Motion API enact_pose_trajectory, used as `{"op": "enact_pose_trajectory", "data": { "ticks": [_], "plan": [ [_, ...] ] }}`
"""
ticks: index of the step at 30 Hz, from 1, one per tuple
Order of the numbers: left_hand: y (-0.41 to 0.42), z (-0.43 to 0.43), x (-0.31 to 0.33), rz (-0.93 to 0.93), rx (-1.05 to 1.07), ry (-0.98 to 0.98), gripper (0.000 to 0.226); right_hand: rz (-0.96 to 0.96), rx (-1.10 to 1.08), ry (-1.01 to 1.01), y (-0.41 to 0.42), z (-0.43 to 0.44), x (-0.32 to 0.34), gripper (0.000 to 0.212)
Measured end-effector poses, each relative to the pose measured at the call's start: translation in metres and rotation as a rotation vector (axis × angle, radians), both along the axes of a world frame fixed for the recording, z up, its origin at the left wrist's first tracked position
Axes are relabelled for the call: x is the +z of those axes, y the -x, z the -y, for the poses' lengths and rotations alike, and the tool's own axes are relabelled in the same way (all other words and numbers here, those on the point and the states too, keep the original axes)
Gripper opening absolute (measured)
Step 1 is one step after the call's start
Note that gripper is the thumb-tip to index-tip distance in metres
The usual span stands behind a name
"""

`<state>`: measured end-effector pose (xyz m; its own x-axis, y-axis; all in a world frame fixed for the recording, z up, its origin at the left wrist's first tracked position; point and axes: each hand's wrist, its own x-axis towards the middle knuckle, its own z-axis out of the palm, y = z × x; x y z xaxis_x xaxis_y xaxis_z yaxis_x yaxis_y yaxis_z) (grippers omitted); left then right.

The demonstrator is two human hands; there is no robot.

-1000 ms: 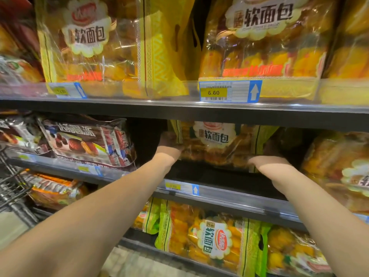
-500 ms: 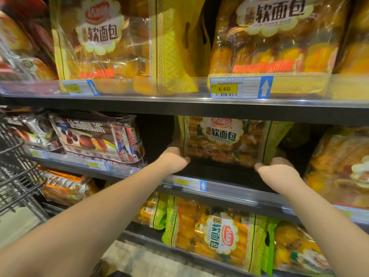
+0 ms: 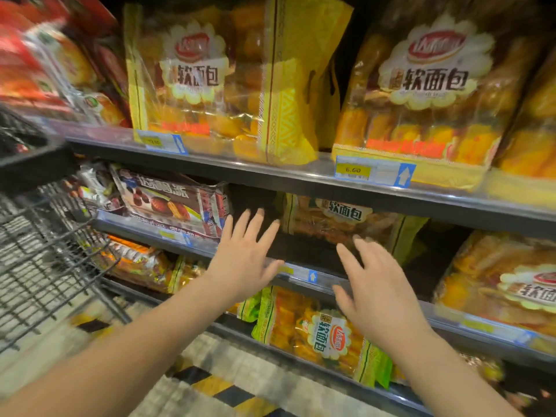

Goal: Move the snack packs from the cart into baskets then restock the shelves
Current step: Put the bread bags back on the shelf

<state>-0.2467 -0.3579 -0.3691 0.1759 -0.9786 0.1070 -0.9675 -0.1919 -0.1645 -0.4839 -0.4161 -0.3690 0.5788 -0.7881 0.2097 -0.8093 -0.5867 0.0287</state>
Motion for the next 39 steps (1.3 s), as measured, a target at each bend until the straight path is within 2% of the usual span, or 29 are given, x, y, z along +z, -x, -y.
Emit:
{"op": "enact_pose_trajectory", "data": {
  "ticks": [4,9,16,20,23,27,30,39],
  "plan": [
    [0.0,-0.049,0.048,-0.021,0.026,-0.157,0.095,-0.032,0.05,-0.067,-0.01,-0.03,0.039,0.079],
    [-0.005,-0.115,0.136,-0.066,0.063,-0.208,0.089,-0.038,0.115,-0.102,-0.027,-0.08,0.14,0.075],
    [-0.011,-0.202,0.305,-0.077,0.174,-0.143,0.084,-0.031,0.246,-0.155,-0.054,-0.137,0.315,0.077],
    [0.003,-0.267,0.406,-0.073,0.294,-0.089,0.079,-0.017,0.413,-0.16,-0.058,-0.179,0.408,0.077],
    [0.012,-0.328,0.455,-0.096,0.412,-0.06,0.079,0.023,0.567,-0.17,-0.069,-0.215,0.456,0.073],
    [0.018,-0.417,0.495,-0.119,0.587,-0.06,0.076,0.032,0.779,-0.248,-0.1,-0.273,0.499,0.075],
    [0.02,-0.483,0.51,-0.122,0.747,-0.059,0.084,0.046,0.932,-0.3,-0.131,-0.324,0.514,0.075],
    [0.038,-0.67,0.491,-0.237,1.146,-0.118,0.085,-0.144,1.276,-0.293,-0.2,-0.499,0.51,0.072]
  ]
}}
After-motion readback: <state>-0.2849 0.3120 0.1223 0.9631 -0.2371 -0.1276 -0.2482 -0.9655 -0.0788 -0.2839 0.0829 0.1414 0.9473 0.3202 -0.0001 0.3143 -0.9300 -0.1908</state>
